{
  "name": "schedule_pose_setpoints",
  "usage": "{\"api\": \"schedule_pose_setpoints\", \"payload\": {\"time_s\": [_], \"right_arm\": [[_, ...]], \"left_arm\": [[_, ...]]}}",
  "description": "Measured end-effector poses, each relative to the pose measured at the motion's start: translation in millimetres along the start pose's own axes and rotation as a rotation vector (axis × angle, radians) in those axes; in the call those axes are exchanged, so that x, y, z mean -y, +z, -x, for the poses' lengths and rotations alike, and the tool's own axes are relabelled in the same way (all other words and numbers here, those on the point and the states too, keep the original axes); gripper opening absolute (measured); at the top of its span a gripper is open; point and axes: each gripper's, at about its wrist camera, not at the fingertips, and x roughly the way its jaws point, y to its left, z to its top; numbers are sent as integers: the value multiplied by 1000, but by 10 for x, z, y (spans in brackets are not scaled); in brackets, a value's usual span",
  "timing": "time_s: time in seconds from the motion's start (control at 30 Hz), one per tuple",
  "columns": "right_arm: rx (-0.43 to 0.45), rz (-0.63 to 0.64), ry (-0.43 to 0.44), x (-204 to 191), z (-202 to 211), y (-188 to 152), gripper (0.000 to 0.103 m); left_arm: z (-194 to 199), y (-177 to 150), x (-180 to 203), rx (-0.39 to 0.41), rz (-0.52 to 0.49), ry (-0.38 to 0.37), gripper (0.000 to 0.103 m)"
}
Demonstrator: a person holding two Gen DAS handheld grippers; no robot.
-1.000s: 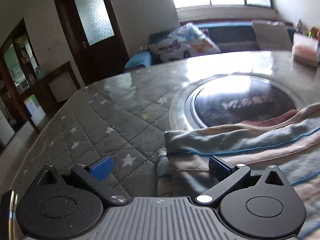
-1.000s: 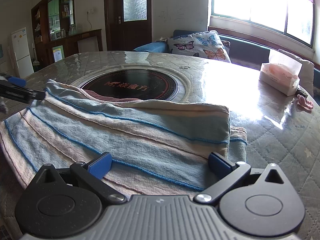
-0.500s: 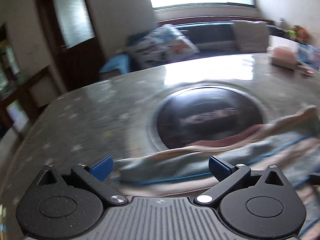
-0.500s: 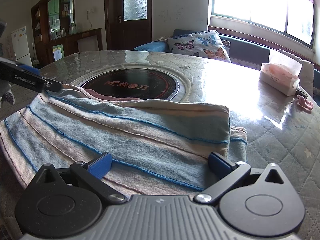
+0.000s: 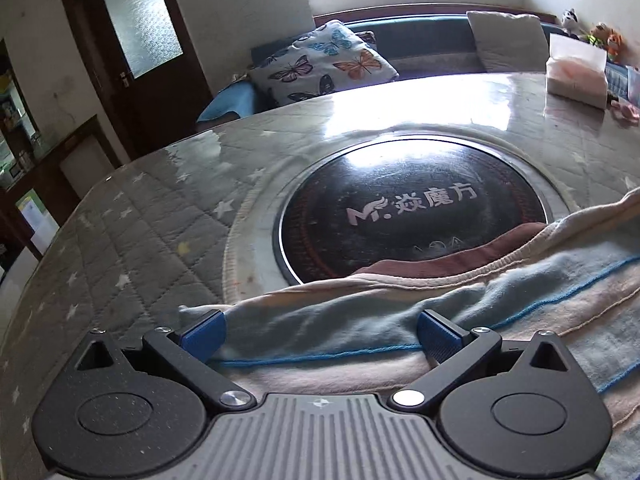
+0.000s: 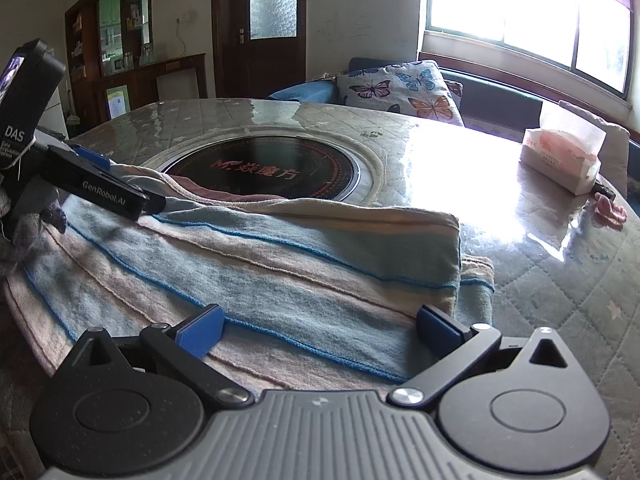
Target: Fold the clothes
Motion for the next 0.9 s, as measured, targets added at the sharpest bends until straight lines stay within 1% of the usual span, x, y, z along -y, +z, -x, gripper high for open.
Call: {"api": "schedule_pose_setpoints", "payload": {"time_s": [0.07, 0.13, 0.23, 0.33, 0.43, 0.5, 0.53, 0.57, 0.63, 0.7, 0.8, 0.9], "right_arm": [[2, 21, 12, -38, 64, 48, 103], [23, 30, 32, -67, 131, 124, 103], [34, 30, 69, -67, 122, 268, 103], [24, 26, 77, -28, 12, 364, 103], [2, -32, 83, 118, -163, 468, 103], [-18, -36, 103, 215, -255, 521, 103], [-24, -66, 98, 269, -297, 542, 103], [-32, -110, 76, 322, -341, 554, 102], [-57, -131, 48, 399, -416, 555, 100], [-59, -150, 48, 453, -425, 550, 99], [-28, -111, 15, 385, -338, 592, 98], [-10, -52, 13, 214, -294, 673, 98]], "left_arm": [[60, -20, -26, 12, 2, -7, 103], [98, -29, -39, 16, 6, -18, 103], [113, -26, -43, 18, 10, -30, 103], [93, -37, -55, 12, 11, -30, 103], [53, -63, -104, -1, 22, -23, 103], [37, -75, -140, -5, 31, -26, 103], [32, -79, -154, -5, 35, -26, 103], [28, -83, -168, -6, 40, -25, 103], [31, -89, -198, -5, 50, -24, 103], [52, -90, -237, 0, 62, -24, 103], [70, -68, -278, 3, 80, -25, 103], [82, -28, -214, 9, 67, -55, 103]]}}
